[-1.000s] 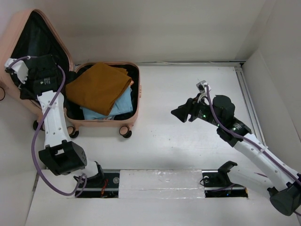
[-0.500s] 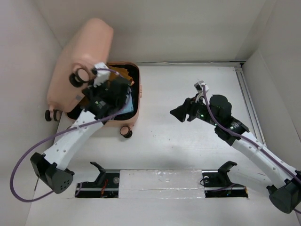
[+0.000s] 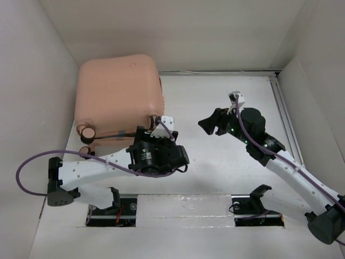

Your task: Pack the luggage

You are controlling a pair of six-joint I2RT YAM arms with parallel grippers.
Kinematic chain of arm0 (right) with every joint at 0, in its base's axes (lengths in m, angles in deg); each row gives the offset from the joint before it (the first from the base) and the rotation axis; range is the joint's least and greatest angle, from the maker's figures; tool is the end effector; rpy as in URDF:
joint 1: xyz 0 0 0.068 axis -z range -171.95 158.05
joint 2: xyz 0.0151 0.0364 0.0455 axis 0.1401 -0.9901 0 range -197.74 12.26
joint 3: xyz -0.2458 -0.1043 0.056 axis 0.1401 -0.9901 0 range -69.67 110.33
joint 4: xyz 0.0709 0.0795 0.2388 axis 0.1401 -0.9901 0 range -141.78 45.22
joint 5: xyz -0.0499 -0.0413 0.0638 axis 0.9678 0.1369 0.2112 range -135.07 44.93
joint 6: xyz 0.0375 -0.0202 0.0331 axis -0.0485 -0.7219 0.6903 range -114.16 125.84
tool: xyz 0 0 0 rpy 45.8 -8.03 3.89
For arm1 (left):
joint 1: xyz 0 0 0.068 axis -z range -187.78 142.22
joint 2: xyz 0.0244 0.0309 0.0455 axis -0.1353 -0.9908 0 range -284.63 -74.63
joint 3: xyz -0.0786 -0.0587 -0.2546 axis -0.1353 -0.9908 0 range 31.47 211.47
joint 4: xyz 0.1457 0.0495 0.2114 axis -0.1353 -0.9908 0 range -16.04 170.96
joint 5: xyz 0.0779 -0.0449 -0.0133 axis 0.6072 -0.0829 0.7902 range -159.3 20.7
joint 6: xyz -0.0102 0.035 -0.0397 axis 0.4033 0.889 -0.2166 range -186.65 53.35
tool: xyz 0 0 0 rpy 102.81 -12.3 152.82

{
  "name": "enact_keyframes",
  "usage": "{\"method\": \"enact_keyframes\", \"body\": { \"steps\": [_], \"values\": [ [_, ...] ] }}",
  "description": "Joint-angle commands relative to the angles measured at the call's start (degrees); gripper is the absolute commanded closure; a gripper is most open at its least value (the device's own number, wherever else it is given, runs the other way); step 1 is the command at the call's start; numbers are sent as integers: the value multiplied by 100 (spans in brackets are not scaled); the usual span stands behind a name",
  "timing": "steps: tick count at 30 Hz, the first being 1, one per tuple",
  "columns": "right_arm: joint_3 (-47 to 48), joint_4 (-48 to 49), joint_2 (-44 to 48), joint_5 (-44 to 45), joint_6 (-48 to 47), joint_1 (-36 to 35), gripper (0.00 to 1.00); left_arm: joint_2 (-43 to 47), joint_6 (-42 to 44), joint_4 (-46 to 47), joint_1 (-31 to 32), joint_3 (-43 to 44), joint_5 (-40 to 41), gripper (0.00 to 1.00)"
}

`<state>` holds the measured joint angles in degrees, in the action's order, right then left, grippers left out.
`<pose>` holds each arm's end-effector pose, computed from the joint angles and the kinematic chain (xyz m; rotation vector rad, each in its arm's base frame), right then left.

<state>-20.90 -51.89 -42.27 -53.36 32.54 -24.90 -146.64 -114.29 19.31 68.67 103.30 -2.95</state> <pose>0.1845 0.1256 0.3393 -0.2107 1.8680 0.8622 0.0844 -0.2114 0.3461 0.1715 1.9279 0.1619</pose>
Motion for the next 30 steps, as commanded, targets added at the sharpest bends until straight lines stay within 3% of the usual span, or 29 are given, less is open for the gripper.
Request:
{"method": "enact_keyframes", "body": {
  "steps": [1,4,5,6,8,9,10,12,13,14,16,26,30],
  "values": [
    [272,123,-199,82,134,34,30,-128,-949,-295,28,1082,623,18],
    [273,350,-427,-85,275,34,39,-182,-671,412,-689,1921,1135,26],
    [273,403,-558,-145,327,34,50,-86,646,1104,-1093,1922,1030,28],
    [273,404,-629,-146,327,-27,63,193,1425,2947,-1967,1783,812,29],
    [343,526,-770,-146,327,-97,92,537,2668,4629,-2990,1188,-827,30],
    [343,527,-901,-146,327,-98,100,617,2533,4940,-4117,1184,-1426,33],
    [422,579,-963,-85,327,-159,100,513,2427,5047,-4747,1288,-2589,37],
    [580,580,-1182,-32,327,-211,100,23,2094,4463,-6047,2165,-3536,49],
    [633,580,-1244,38,327,-212,100,-580,2031,3999,-7159,2464,-3967,55],
    [686,580,-1315,91,327,-212,100,-917,1961,3733,-7640,2754,-4581,60],
    [774,649,-1534,170,275,-212,100,-1637,1890,3284,-8509,3327,-4797,74],
    [1529,755,-2668,477,170,-212,100,-2755,2135,3572,-9717,2644,-4499,78],
    [1530,816,-2862,618,169,-212,100,-2985,2224,3650,-9719,2170,-4314,81]
  ]
}}
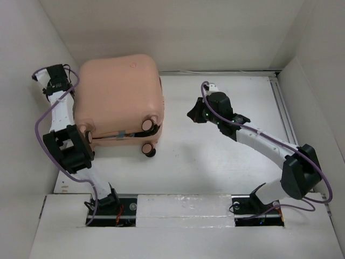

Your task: Pack the luggage

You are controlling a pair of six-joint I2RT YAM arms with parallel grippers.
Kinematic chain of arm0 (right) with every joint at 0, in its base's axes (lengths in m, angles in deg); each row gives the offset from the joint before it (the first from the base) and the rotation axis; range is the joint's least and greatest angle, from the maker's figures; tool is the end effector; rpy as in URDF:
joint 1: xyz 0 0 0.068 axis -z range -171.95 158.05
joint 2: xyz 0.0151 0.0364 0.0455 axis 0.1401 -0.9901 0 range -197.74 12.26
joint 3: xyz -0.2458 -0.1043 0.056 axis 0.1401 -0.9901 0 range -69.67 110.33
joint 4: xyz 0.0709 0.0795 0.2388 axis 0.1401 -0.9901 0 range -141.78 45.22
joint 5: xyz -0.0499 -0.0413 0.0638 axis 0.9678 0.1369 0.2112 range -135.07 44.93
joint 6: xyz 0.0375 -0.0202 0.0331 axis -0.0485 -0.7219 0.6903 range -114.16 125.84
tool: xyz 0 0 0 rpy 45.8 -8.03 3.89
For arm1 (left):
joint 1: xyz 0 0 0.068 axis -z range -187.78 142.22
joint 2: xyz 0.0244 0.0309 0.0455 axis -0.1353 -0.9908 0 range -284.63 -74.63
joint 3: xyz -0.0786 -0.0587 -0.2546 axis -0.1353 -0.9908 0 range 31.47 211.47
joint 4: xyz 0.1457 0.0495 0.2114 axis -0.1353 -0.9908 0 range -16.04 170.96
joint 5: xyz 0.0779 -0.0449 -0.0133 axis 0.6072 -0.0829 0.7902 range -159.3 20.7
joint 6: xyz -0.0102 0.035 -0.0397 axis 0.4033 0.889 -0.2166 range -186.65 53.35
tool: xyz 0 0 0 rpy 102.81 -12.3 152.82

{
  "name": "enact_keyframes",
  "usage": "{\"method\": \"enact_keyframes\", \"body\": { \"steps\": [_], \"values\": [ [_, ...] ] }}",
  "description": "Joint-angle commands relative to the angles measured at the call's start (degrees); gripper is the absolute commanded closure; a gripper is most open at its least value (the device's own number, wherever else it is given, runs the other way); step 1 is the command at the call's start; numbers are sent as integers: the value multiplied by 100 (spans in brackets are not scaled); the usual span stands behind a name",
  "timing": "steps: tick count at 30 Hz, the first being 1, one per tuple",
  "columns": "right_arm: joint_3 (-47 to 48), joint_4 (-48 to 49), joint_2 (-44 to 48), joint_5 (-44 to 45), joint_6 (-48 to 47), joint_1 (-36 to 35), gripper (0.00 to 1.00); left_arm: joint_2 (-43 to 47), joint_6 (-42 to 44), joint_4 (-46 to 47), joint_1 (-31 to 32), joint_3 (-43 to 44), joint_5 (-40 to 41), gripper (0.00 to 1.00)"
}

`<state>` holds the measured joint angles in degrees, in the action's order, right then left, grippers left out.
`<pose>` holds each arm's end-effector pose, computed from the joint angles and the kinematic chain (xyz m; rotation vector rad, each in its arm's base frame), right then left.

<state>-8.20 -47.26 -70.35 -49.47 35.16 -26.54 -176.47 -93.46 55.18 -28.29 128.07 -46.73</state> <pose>0.2756 0.1933 0.2991 -0.1473 2.0657 0.7843 0.3841 0.1582 0.3543 -1.0459 1.8039 0.3485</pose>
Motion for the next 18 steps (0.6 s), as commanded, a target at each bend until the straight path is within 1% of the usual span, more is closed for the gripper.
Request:
{"method": "enact_keyframes", "body": {
  "steps": [1,2,3,5,6,7,8,9,10,11,12,13,14,15,16,17,18],
  "values": [
    [260,423,-54,229,-93,-48,100,-2,141,264,-23,-482,-206,84],
    [208,424,-54,299,-93,-48,100,102,54,406,29,-945,-348,86],
    [207,511,-115,300,-93,-48,100,173,53,572,91,-1211,-463,86],
    [408,512,-177,300,-93,-48,100,427,-245,986,398,-1756,-752,86],
    [488,512,-264,300,-93,13,100,524,-350,1135,503,-2333,-928,87],
    [558,512,-352,300,-93,14,100,769,-482,1302,696,-2634,-1112,90],
    [620,512,-352,239,-93,92,100,928,-727,1721,811,-2959,-1497,91],
    [681,512,-352,238,-93,93,100,1086,-834,1926,960,-3519,-1631,91],
    [682,512,-352,238,-93,145,100,1235,-983,2015,1109,-3681,-1720,92],
    [682,512,-352,238,-93,224,100,1585,-1132,2129,1476,-3805,-1834,92],
    [560,512,-352,290,-93,285,100,1771,-1256,2130,1680,-3945,-1835,92],
    [559,512,-257,291,-41,356,100,1956,-1579,2182,1917,-4243,-1887,92],
    [472,512,-117,291,-41,452,100,2358,-1686,2270,2363,-4411,-1957,92],
    [419,512,-19,213,-41,662,100,2562,-1827,2410,2585,-4569,-2019,92],
    [296,442,103,212,-41,751,100,2764,-1993,2533,2805,-4962,-2124,92],
    [234,441,374,212,-41,830,100,2940,-2265,2673,3016,-5158,-2229,91],
    [181,354,516,308,-41,918,100,3247,-2407,2753,3453,-5334,-2283,91]
  ]
}}
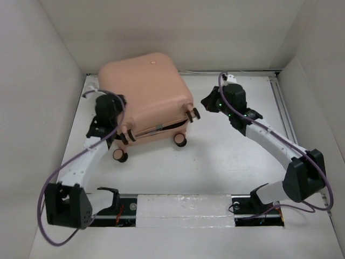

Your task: Pack the luggage

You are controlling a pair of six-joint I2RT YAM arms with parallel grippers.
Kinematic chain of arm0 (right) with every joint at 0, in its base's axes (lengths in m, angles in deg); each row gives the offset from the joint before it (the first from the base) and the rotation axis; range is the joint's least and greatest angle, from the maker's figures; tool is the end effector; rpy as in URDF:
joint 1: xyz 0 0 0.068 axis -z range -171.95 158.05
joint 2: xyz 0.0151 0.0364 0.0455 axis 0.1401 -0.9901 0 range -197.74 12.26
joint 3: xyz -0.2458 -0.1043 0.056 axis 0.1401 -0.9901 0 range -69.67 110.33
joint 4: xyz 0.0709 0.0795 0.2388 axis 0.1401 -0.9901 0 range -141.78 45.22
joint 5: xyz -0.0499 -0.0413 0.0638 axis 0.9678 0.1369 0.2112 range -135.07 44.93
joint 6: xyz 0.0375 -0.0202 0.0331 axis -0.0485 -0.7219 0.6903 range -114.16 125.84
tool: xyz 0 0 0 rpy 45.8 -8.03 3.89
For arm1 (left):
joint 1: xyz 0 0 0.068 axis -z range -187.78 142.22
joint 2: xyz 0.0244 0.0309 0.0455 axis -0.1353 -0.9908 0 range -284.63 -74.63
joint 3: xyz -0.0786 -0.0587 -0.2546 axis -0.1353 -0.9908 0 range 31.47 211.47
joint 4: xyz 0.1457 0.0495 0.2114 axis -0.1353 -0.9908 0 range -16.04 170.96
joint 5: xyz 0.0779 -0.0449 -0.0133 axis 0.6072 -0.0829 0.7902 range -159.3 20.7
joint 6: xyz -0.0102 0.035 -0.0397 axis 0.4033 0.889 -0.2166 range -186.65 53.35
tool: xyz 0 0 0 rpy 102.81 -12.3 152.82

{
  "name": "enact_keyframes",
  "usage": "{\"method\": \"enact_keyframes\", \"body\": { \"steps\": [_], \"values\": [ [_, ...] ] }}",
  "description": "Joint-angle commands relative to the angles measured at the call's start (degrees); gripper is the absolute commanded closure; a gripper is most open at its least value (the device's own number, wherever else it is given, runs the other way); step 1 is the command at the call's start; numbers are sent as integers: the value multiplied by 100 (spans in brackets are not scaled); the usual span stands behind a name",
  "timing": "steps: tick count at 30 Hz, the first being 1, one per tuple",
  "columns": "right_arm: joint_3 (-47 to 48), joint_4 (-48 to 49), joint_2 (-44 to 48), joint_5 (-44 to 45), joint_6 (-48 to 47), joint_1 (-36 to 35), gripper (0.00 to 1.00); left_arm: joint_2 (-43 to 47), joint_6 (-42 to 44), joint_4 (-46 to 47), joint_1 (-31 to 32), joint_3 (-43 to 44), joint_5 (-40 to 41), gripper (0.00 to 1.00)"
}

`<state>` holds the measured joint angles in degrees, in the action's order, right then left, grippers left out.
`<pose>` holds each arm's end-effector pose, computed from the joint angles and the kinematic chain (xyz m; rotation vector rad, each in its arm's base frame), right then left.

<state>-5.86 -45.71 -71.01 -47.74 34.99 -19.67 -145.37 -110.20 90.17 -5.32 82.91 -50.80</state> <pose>0.3027 0.1609 0.3125 -0.0075 1.9918 0.7001 0.2902 -0.0012 0.3196 -0.8290 1.5383 -0.3074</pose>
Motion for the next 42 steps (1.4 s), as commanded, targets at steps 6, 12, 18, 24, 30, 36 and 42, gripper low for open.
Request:
{"method": "enact_keyframes", "body": {
  "steps": [6,12,18,24,30,36,42],
  "values": [
    [-439,-750,1801,548,-225,812,88,1561,-1358,-1184,3433,-1243,-597,83],
    [-1063,-698,2587,-214,-164,997,77,1881,-314,-1545,4422,335,1664,48],
    [-1214,-399,2325,-1231,-364,374,40,492,399,-702,3489,1569,1216,30],
    [-642,-399,1341,-1500,-936,153,19,-430,1155,-938,2614,2932,1174,24],
    [16,-364,391,-1577,-1253,153,12,-1327,1068,-1501,828,3845,-452,21],
    [561,-364,-339,-1350,-1368,-145,12,-2013,1436,-1703,-34,4251,-601,21],
    [870,-671,-998,-1174,-1245,30,28,-2426,1384,-1695,-492,4251,-875,21]
  ]
}}
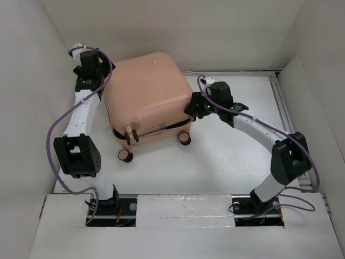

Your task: Pack the luggage

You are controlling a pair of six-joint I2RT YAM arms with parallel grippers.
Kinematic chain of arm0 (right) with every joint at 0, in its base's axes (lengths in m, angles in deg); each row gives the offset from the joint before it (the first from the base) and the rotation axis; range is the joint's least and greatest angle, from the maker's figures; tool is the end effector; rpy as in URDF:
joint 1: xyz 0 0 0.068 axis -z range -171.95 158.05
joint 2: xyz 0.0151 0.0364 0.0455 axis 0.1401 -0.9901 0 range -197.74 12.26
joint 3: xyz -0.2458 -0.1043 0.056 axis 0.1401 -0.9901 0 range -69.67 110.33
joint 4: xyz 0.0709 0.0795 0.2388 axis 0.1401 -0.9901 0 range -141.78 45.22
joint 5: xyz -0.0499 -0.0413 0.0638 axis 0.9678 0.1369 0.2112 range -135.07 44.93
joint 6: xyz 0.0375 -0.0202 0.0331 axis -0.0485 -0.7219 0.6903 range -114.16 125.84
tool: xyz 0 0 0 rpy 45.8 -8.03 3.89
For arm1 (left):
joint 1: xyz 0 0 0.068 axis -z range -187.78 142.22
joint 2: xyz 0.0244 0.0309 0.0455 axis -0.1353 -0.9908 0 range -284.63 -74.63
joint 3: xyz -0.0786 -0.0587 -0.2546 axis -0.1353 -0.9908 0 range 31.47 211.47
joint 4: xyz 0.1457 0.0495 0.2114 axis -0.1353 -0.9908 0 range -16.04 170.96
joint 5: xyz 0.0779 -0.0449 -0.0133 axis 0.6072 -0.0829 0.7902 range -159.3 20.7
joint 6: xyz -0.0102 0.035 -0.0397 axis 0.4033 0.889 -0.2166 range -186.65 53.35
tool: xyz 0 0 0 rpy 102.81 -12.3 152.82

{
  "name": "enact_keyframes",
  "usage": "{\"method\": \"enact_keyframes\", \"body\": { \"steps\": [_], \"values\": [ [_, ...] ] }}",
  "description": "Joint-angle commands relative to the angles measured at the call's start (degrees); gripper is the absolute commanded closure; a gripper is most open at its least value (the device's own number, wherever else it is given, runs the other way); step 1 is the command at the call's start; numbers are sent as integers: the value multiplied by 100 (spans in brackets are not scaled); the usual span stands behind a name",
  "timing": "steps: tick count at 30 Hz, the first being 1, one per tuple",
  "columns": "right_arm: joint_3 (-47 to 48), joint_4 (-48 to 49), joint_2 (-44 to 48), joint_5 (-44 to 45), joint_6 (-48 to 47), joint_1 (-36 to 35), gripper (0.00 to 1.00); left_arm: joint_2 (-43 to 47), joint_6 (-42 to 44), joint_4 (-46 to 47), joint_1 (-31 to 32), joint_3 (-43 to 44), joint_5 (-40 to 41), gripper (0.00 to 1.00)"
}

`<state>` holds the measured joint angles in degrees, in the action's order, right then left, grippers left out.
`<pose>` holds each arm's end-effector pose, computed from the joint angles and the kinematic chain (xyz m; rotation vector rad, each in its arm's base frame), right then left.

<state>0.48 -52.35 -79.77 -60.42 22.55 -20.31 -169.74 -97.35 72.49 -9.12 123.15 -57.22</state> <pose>0.3242 0.1856 0.2885 -0.3862 2.1196 0.7480 0.3978 0.0167 0.3994 -0.6349 1.6600 -0.1828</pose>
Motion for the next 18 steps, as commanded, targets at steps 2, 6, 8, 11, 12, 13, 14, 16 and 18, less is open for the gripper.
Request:
{"method": "enact_keyframes", "body": {
  "steps": [2,6,8,11,12,13,14,16,18],
  "values": [
    [-9,-7,-61,278,121,225,72,-112,152,74,-164,280,31,21],
    [-808,-7,806,928,499,655,100,-306,152,-32,-296,447,-47,21],
    [-1247,45,1220,1078,640,1154,100,-368,152,-32,-296,447,-109,21],
    [-1504,264,1907,756,755,1770,100,-429,152,29,-296,447,-179,21],
    [-1504,265,1986,614,755,1859,100,-490,152,30,-296,447,-179,22],
    [-1504,265,1987,473,755,1930,100,-491,152,30,-296,447,-179,22],
    [-1426,265,1987,368,755,1931,100,-561,152,30,-296,447,-179,22],
    [-1346,116,1987,462,703,1983,100,-561,152,30,-348,534,-179,22],
    [-1346,116,2065,463,702,2176,100,-745,152,30,-401,666,-179,22]
  ]
}}
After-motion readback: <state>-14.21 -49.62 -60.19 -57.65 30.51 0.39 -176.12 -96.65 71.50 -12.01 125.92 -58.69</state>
